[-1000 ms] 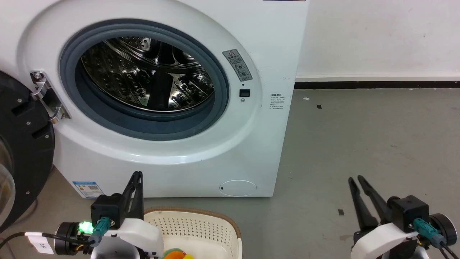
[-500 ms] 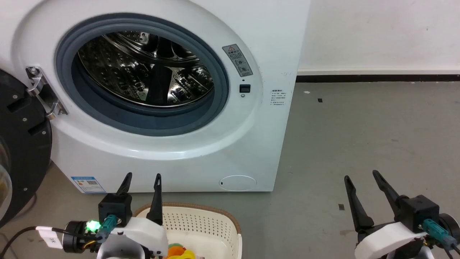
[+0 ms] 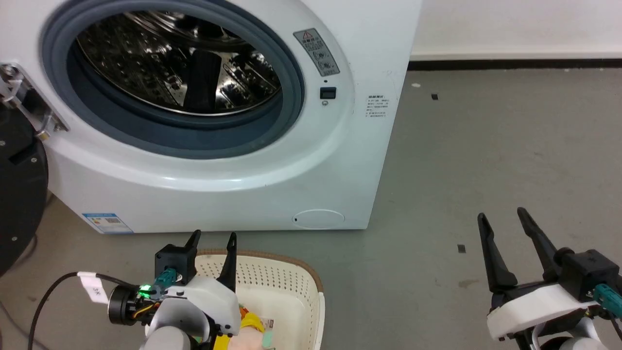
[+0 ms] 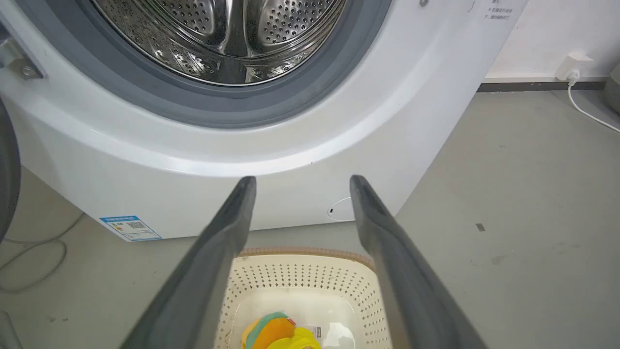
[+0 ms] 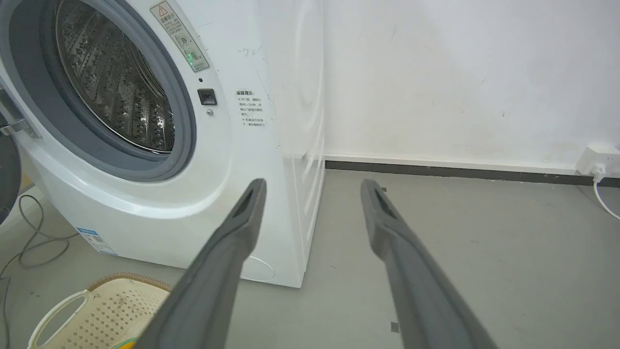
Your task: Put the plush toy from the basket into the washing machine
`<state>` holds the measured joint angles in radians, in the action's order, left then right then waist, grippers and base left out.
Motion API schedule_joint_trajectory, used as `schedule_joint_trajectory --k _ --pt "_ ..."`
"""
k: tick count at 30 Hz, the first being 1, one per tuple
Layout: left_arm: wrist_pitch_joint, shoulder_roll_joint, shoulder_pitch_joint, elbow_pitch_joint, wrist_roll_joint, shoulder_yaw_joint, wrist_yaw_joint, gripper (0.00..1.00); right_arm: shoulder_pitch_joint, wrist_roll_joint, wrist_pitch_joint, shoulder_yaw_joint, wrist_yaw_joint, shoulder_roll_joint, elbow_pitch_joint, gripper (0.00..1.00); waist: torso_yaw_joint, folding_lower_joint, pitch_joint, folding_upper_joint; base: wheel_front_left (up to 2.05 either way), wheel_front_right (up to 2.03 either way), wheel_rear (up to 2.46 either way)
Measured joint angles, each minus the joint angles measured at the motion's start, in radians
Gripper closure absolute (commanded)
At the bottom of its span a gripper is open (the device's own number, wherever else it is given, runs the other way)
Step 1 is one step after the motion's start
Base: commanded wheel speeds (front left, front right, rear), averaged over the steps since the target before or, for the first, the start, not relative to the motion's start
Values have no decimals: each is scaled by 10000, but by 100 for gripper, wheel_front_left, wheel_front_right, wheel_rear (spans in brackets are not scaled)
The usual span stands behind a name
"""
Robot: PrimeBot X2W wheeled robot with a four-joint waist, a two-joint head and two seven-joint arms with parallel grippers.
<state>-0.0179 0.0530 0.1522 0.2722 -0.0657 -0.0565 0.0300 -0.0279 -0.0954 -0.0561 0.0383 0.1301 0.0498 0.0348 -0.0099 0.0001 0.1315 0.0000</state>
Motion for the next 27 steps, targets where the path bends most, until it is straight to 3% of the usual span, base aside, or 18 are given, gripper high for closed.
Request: schedule_joint_trajectory --k 27 --pt "1453 777 2054 3047 -439 -1062 86 0 -1174 -1003 -548 449 0 0 640 0 -368 0 3082 0 0 0 0"
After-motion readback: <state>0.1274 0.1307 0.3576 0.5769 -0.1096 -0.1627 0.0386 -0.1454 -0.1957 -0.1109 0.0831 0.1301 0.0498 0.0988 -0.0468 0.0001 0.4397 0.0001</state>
